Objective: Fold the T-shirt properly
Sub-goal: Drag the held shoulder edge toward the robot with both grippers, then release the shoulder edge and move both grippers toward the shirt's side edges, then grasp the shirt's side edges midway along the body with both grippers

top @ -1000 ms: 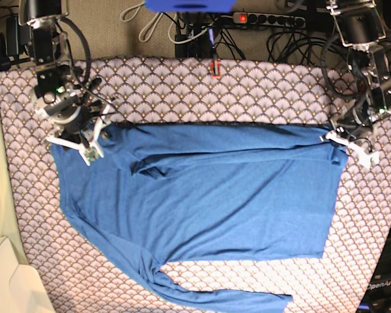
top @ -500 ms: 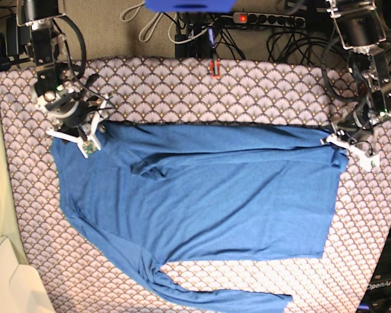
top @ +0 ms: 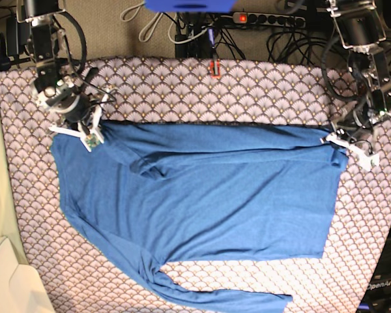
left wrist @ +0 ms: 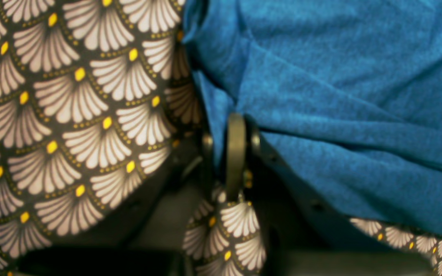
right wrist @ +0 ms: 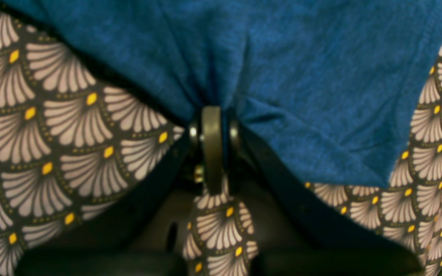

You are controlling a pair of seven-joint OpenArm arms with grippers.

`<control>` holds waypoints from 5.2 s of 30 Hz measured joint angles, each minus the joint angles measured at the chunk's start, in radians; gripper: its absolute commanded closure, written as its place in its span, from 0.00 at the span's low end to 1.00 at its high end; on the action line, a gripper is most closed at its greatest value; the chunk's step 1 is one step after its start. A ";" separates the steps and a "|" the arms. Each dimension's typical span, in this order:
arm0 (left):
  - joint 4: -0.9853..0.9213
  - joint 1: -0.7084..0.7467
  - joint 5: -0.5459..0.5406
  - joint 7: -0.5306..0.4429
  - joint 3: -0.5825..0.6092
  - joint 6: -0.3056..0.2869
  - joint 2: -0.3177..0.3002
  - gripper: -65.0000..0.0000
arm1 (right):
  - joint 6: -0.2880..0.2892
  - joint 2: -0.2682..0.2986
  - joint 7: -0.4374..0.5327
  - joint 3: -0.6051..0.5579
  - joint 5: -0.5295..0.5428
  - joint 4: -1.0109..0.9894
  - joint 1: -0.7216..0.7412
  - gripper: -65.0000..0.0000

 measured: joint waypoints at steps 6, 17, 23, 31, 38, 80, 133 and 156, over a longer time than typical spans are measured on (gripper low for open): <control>0.004 0.016 -0.016 0.007 0.001 -0.002 -0.017 1.00 | 0.008 0.037 -0.010 0.032 0.011 0.067 -0.076 1.00; 0.124 0.120 -0.015 0.044 0.000 0.000 -0.031 1.00 | 0.011 0.046 -0.012 0.119 0.008 0.194 -0.206 1.00; 0.206 0.163 -0.016 0.090 -0.001 0.001 -0.035 1.00 | 0.011 0.046 -0.010 0.119 0.009 0.262 -0.284 1.00; 0.301 0.284 -0.015 0.095 -0.005 0.000 -0.036 1.00 | 0.011 0.047 -0.009 0.121 0.007 0.273 -0.359 1.00; 0.323 0.359 -0.015 0.098 -0.071 -0.002 -0.037 1.00 | 0.011 0.061 0.024 0.122 0.008 0.273 -0.384 1.00; 0.324 0.392 -0.012 0.097 -0.072 -0.002 -0.056 0.51 | 0.011 0.057 0.030 0.146 0.005 0.278 -0.422 0.70; -0.359 -0.448 0.239 -0.211 0.151 0.004 -0.050 0.51 | 0.007 0.032 0.258 0.048 0.014 -1.029 0.776 0.68; -0.364 -0.461 0.240 -0.212 0.153 0.004 -0.048 0.51 | 0.075 0.004 0.077 0.052 0.003 -0.735 0.657 0.68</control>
